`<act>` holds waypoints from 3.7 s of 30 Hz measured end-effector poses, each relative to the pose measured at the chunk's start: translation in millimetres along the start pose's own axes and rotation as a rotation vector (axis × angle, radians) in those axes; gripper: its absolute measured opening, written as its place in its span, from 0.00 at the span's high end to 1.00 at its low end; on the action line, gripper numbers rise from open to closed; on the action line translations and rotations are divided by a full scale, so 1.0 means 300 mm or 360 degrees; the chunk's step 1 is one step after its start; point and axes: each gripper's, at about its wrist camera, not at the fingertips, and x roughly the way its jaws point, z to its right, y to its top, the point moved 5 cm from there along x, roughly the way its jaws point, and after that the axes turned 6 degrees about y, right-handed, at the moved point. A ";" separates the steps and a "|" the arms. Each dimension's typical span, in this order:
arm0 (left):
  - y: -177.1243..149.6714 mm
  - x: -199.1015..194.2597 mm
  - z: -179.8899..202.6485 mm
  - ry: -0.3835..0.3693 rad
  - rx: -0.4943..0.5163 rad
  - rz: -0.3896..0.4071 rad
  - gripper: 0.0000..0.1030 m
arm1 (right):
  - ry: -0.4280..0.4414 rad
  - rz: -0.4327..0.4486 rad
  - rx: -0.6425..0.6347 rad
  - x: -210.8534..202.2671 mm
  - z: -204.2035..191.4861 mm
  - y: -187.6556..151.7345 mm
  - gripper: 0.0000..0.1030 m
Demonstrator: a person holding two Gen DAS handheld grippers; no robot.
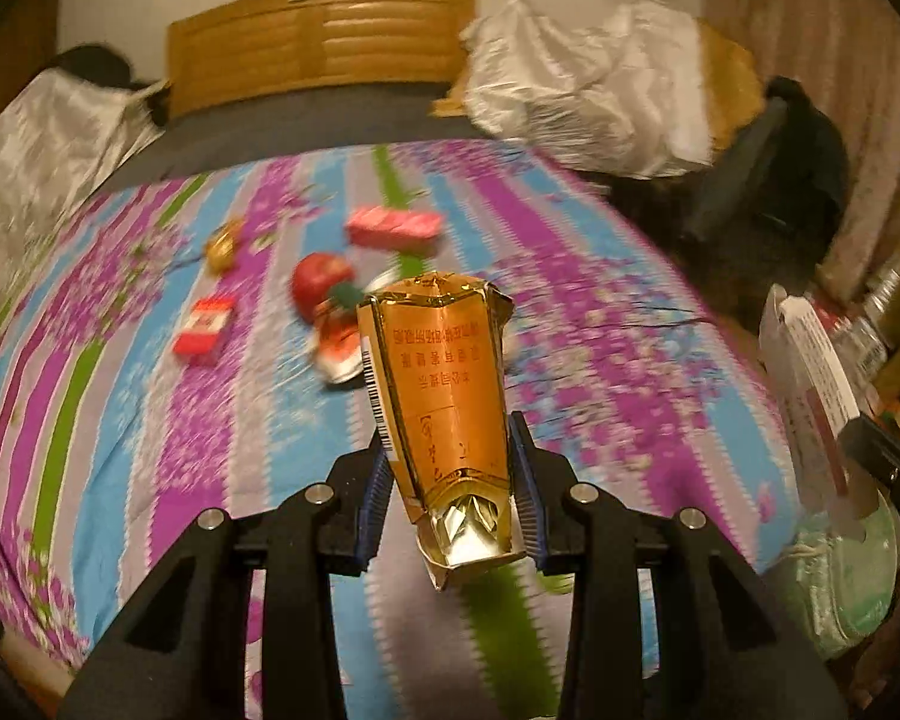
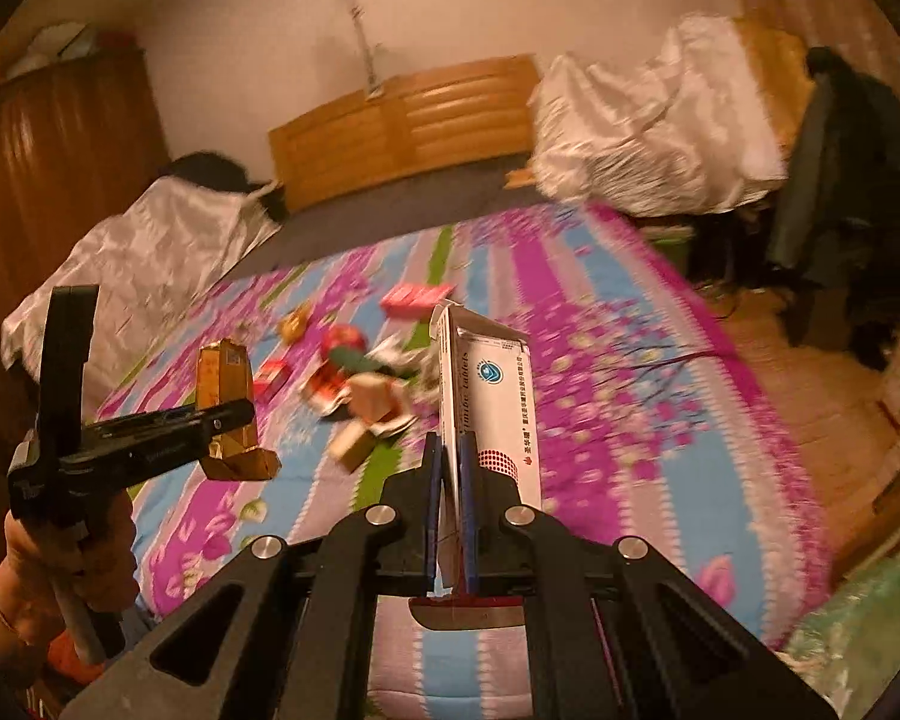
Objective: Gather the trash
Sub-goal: 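Carry the gold box and white tube box over the green bin with both grippers, then open both grippers to drop both boxes into the green bin, then move both tools back over the trash on the bed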
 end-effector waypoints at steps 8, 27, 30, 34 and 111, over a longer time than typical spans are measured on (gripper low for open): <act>0.087 -0.087 0.297 -0.0177 0.0220 0.0127 0.66 | -0.0357 0.0171 0.0128 -0.312 0.234 0.032 0.93; -0.005 -0.265 1.211 -0.0706 0.0901 0.0214 0.66 | -0.1187 0.0279 0.0670 -1.051 0.868 -0.278 0.93; -0.063 -0.286 1.336 -0.0789 0.1011 0.0198 0.66 | -0.1227 0.0259 0.0728 -1.077 0.917 -0.332 0.93; -0.137 -0.291 1.460 -0.0875 0.1113 0.0138 0.66 | -0.1236 0.0220 0.0820 -1.089 0.976 -0.399 0.93; -0.197 0.260 -0.112 0.0087 -0.0140 -0.0170 0.40 | -0.0290 0.0071 0.0133 0.086 0.218 -0.134 0.53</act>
